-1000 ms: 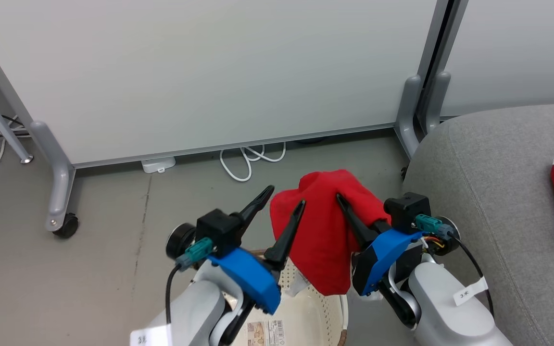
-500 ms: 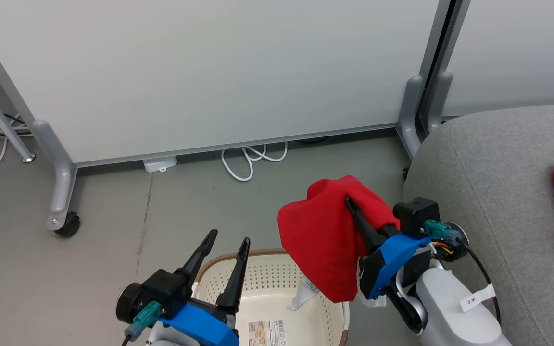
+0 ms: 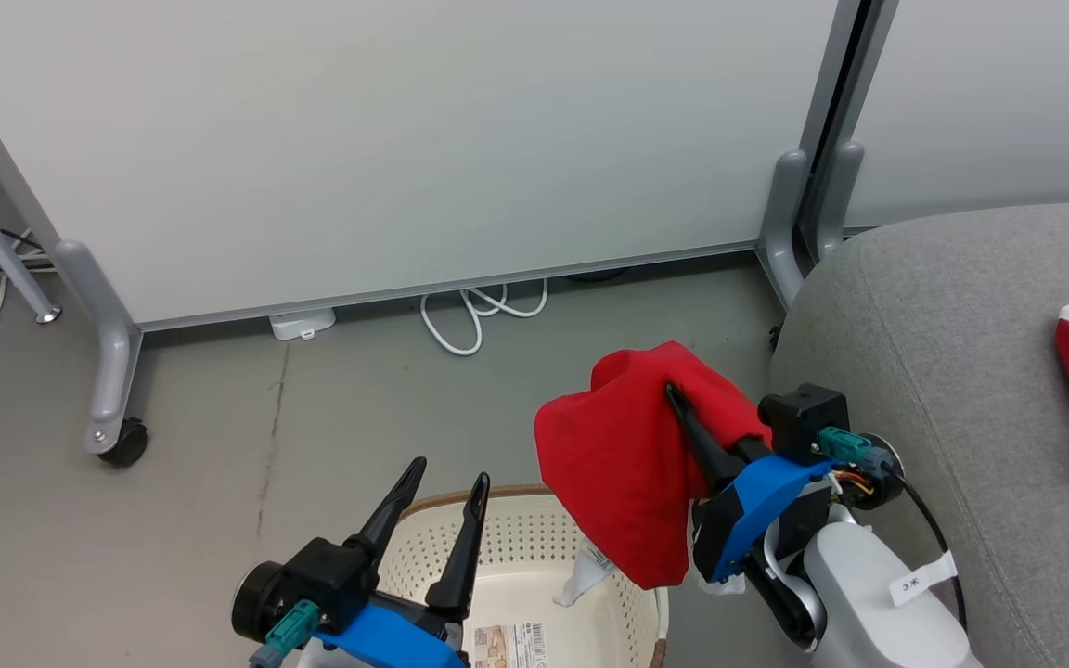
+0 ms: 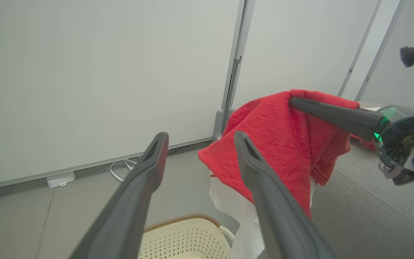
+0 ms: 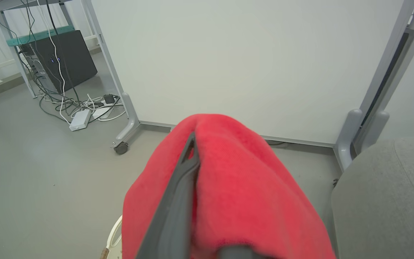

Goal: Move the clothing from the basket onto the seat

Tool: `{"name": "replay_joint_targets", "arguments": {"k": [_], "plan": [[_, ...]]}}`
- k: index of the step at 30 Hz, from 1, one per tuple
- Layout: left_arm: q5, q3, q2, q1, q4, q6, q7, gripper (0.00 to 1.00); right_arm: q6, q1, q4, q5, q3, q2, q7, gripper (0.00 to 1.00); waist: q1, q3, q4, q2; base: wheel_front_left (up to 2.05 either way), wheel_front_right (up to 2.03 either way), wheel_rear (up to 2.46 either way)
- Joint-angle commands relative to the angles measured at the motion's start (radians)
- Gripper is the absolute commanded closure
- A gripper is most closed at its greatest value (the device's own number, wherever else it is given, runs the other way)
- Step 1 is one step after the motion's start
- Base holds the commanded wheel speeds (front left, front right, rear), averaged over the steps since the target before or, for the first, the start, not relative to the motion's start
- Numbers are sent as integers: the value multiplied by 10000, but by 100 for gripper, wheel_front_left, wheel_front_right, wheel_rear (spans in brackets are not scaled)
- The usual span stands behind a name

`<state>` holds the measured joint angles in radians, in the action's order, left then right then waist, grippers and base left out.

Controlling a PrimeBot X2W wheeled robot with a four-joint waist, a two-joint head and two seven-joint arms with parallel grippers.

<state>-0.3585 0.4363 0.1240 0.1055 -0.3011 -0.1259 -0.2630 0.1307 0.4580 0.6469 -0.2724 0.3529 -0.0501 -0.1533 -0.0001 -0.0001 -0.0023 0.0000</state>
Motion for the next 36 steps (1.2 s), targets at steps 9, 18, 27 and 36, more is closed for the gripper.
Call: {"name": "replay_joint_targets", "arguments": {"k": [9, 18, 27, 36], "plan": [[-97, -10, 31, -48, 98, -71, -27, 0, 1, -129, -217, 103, -59, -5, 111, 100, 1, 80, -934, 0, 0, 0, 0], [-70, 64, -22, 208, 116, -42, -28, 0, 1, -139, -369, 247, -220, -21, 162, 100, 1, 303, -2113, 0, 0, 0, 0], [-14, 24, 61, 339, 153, -42, -27, 0, 1, -212, -506, 163, -266, -12, 115, 100, 1, 596, -3530, 0, 0, 0, 0], [40, 96, 140, 520, 210, -42, -27, 0, 1, -253, -592, 129, -334, -10, 52, 100, 1, 823, -4597, 0, 0, 0, 0]]}}
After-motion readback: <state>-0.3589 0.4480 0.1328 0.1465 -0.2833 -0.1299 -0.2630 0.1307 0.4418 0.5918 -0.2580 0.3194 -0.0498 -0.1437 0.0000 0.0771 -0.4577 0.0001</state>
